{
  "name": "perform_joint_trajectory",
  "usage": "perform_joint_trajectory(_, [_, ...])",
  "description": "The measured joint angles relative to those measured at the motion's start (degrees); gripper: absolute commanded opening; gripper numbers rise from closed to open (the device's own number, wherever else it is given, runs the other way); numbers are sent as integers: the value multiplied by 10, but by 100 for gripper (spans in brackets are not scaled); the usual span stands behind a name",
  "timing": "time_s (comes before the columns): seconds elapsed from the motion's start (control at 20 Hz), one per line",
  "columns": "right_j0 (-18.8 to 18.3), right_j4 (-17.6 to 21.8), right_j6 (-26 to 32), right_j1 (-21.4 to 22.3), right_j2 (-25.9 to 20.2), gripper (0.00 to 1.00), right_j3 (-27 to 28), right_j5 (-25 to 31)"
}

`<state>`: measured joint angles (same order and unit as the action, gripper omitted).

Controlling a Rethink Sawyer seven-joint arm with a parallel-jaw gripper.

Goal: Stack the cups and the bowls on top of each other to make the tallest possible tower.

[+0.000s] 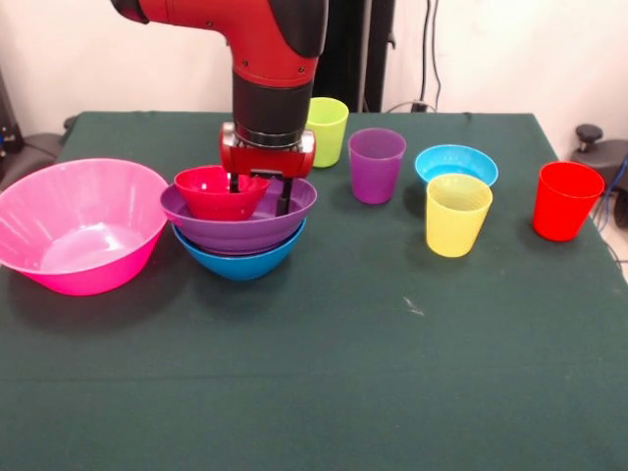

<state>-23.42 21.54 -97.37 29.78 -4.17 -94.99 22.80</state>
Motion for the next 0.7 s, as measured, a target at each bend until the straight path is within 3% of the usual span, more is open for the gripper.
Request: perform_joint_trajectory(0.7, [-25,-12,0,74,0,100,-86,2])
